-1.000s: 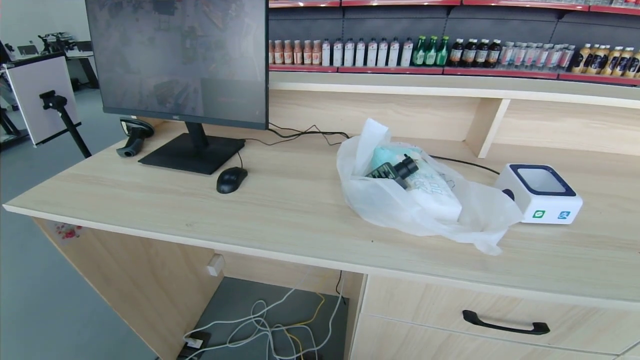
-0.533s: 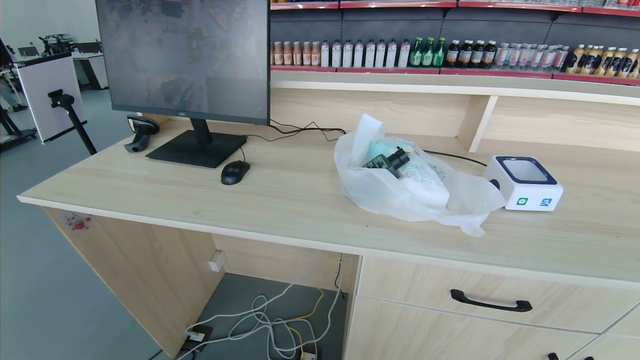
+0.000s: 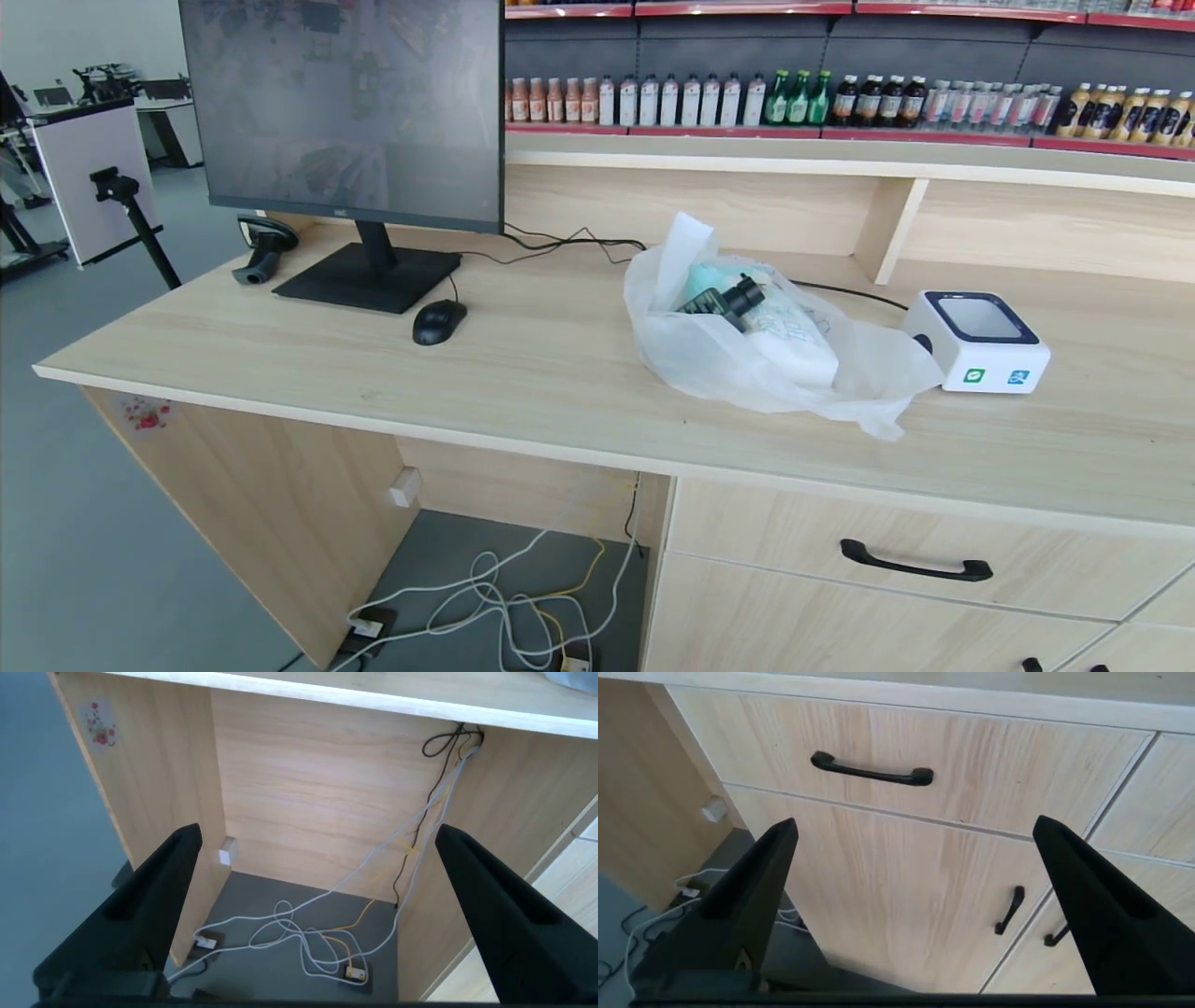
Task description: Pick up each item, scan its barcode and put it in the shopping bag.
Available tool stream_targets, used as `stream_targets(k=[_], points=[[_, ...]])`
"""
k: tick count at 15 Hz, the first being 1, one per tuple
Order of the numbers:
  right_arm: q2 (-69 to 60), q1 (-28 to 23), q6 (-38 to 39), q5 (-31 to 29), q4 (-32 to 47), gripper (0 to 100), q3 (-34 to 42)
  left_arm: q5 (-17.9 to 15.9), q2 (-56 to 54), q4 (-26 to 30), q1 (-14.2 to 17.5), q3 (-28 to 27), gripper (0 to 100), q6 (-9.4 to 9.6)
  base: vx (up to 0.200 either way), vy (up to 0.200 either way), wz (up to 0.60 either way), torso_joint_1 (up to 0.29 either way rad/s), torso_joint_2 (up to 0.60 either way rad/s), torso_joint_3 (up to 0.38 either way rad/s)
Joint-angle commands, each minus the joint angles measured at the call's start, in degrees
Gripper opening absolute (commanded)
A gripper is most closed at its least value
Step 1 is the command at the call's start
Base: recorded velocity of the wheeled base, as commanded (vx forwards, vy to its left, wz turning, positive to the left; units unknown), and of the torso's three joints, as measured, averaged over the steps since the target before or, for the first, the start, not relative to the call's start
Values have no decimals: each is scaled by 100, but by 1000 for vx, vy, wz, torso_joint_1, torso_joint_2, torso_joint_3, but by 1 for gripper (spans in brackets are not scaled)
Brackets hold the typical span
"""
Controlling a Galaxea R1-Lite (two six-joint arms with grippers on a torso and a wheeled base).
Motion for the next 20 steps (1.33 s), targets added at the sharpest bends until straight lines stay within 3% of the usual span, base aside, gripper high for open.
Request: stream_targets(k=[1, 4, 17, 20], points=[[28, 13, -7, 0, -2, 100, 2, -4, -2, 2, 1, 0, 100, 2, 0, 0, -600, 2, -2, 7], [37, 30, -7, 0, -2, 100, 2, 5, -2, 2, 1, 0, 100, -24, 0, -133, -600, 6, 4, 2], [37, 22, 37, 0, -2, 100, 2, 5, -2, 2, 1, -9, 100, -24, 0, -200, 0, 3, 2, 3], [28, 30, 37, 0, -2, 100, 2, 5, -2, 2, 1, -9, 100, -24, 0, 0, 0, 0, 0, 0]])
